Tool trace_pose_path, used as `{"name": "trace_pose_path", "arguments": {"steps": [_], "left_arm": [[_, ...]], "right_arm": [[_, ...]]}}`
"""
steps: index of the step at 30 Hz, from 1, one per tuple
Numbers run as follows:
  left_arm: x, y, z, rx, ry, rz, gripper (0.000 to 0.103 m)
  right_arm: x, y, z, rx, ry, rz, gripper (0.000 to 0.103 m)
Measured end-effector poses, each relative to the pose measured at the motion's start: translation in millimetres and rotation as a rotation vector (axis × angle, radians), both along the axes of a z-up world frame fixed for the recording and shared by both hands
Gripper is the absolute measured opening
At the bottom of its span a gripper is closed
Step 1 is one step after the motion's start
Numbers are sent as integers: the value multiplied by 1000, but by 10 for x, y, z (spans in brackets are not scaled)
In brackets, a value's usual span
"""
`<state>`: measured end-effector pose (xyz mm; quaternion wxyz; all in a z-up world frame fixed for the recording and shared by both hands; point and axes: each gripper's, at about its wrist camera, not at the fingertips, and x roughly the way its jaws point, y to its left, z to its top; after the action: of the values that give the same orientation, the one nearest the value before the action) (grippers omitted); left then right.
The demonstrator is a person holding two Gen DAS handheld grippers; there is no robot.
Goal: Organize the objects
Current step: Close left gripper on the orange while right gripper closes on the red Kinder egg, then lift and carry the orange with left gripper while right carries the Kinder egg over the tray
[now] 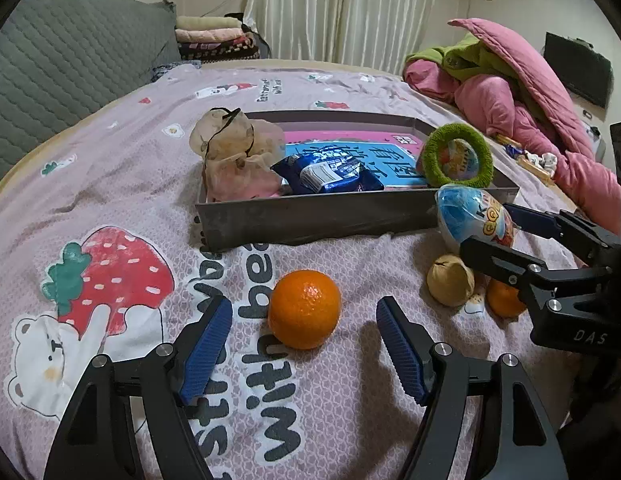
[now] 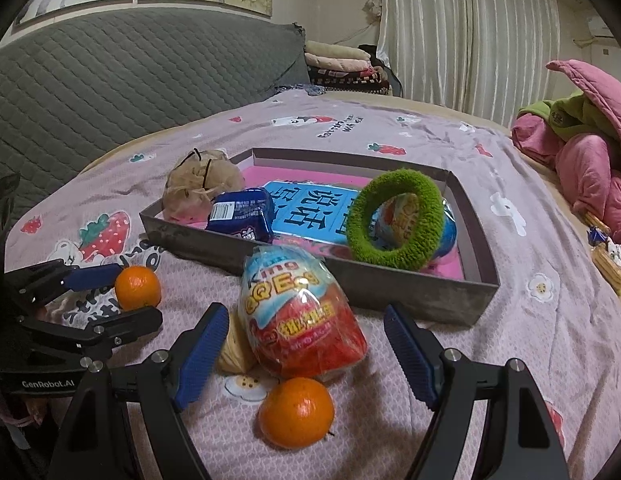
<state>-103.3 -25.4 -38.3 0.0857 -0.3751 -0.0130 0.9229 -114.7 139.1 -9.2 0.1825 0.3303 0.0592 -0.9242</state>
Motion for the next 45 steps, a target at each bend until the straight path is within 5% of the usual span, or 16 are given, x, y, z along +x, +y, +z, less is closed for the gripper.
{"name": "trace_pose_path", "arguments": {"steps": [8, 17, 45], "left_arm": [[-73, -20, -17, 19, -13, 5, 67], [-124, 29, -43, 20, -25, -13, 37], [-162, 1, 425, 74, 107, -29, 35]], "right_arm": [[-102, -51, -31, -2, -20, 11, 77], [-130, -62, -43, -10, -22, 19, 61], [22, 49, 307, -74, 130, -7, 61]]}}
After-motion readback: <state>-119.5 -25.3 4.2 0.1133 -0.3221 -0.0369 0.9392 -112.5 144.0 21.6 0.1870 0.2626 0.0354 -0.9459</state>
